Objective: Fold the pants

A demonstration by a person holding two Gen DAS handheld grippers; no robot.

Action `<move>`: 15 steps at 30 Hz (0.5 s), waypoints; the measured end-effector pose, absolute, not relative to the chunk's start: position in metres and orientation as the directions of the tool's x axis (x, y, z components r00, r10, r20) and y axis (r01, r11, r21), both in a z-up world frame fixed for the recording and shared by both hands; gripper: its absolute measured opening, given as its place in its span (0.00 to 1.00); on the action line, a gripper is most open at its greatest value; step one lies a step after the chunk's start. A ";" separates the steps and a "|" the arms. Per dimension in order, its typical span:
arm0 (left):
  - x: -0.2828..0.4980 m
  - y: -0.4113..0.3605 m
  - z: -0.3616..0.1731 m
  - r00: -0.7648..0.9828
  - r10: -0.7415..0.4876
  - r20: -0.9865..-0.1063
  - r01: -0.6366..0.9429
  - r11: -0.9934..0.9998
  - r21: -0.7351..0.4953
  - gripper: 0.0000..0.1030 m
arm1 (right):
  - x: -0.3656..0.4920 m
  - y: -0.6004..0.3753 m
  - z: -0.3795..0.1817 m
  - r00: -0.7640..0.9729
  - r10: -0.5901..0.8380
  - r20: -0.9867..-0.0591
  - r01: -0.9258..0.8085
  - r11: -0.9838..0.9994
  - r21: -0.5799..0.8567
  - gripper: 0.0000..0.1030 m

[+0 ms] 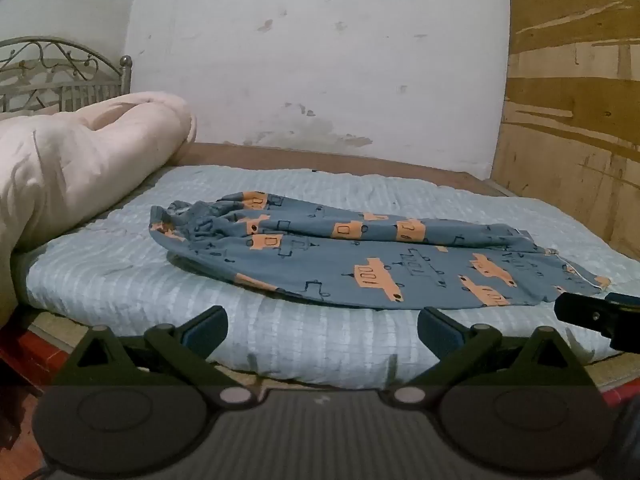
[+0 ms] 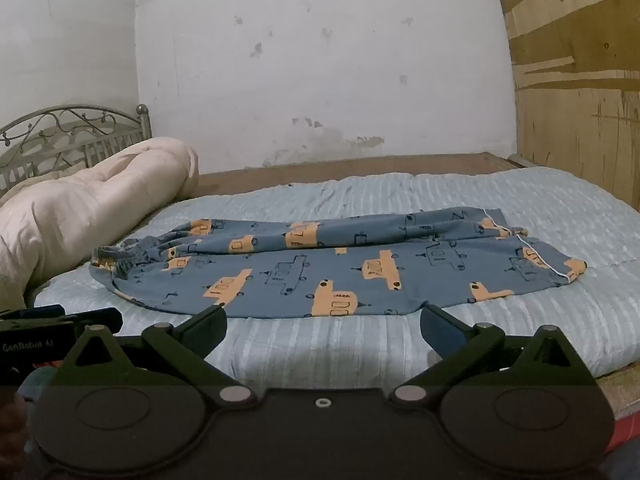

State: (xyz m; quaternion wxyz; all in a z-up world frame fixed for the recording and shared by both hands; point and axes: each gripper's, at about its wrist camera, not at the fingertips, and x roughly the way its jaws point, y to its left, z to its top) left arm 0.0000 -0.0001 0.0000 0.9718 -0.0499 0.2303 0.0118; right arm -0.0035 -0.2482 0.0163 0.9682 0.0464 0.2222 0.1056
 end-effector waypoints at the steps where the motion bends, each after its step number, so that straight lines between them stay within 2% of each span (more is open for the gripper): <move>1: 0.000 0.000 0.000 0.894 0.001 -0.449 -0.047 0.995 -0.092 1.00 | -0.004 -0.248 0.016 0.879 0.225 -0.420 -0.184 0.973 0.136 0.99; 15: 0.000 0.000 0.000 0.892 0.010 -0.451 -0.054 0.995 -0.084 1.00 | -0.003 -0.248 0.015 0.881 0.224 -0.417 -0.185 0.974 0.134 0.99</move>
